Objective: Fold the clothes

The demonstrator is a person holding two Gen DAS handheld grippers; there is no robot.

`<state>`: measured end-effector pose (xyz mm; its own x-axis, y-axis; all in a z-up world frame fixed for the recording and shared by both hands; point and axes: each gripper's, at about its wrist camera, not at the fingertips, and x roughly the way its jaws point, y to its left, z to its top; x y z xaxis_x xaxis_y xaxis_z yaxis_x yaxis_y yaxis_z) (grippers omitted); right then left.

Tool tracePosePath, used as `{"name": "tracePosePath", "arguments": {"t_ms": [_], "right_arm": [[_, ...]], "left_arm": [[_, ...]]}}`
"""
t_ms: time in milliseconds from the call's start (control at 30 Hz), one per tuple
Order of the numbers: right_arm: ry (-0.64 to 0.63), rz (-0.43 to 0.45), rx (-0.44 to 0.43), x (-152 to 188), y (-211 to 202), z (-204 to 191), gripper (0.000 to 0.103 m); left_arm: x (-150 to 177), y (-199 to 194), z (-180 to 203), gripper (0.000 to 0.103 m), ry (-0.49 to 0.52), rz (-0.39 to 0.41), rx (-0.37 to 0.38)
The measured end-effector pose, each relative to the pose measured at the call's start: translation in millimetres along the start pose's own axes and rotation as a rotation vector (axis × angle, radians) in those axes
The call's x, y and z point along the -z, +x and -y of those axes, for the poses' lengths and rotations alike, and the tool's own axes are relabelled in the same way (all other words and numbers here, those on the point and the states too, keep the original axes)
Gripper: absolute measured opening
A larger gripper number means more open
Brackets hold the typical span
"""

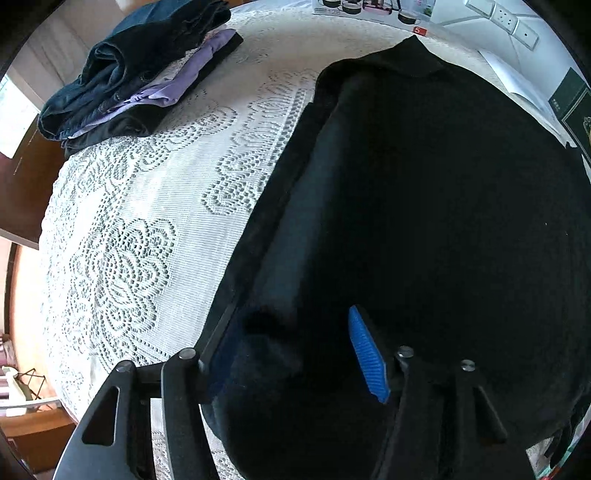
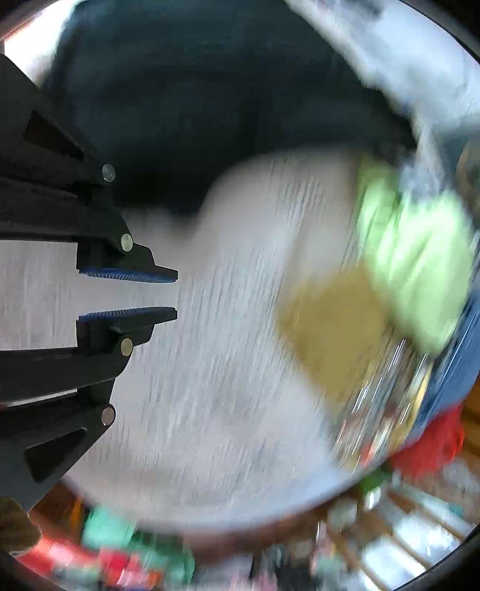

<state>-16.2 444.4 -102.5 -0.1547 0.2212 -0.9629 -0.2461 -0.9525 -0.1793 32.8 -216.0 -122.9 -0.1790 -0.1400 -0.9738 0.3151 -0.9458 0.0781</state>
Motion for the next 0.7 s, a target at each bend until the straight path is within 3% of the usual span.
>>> {"name": "tracePosePath", "arguments": {"t_ms": [67, 133, 267, 300, 333, 367, 500, 567, 700], "right_arm": [[0.045, -0.050, -0.034, 1.6, 13.9, 13.7, 0.016], [0.063, -0.016, -0.126, -5.3, 8.6, 13.5, 0.016], [0.017, 0.083, -0.267, -36.6, -12.3, -11.4, 0.019], [-0.005, 0.104, -0.297, -46.7, -17.7, -21.1, 0.030], [-0.029, 0.118, -0.312, -57.3, -21.3, -31.9, 0.050], [-0.053, 0.131, -0.327, -68.0, -24.9, -42.8, 0.057], [-0.127, 0.171, -0.403, -121.1, -38.6, -94.4, 0.061], [-0.145, 0.178, -0.424, -148.4, -44.9, -114.2, 0.069], [-0.171, 0.176, -0.429, -218.5, -43.5, -150.7, 0.072]], "left_arm": [[-3.2, -1.9, -0.4, 0.061, 0.005, -0.015, -0.006], [-8.3, -6.7, 0.4, 0.061, 0.016, -0.020, -0.014], [-40.1, -41.5, 6.9, 0.062, 0.046, 0.078, 0.025], [-51.5, -48.9, 10.4, 0.062, 0.055, 0.103, 0.039], [-62.4, -53.9, 14.8, 0.062, 0.068, 0.121, 0.051], [-74.1, -58.4, 19.9, 0.063, 0.081, 0.140, 0.060], [-135.9, -61.7, 51.5, 0.063, 0.140, 0.198, 0.074], [-167.0, -54.9, 66.5, 0.063, 0.153, 0.193, 0.092], [-219.3, -34.7, 93.6, 0.063, 0.181, 0.158, 0.102]]}}
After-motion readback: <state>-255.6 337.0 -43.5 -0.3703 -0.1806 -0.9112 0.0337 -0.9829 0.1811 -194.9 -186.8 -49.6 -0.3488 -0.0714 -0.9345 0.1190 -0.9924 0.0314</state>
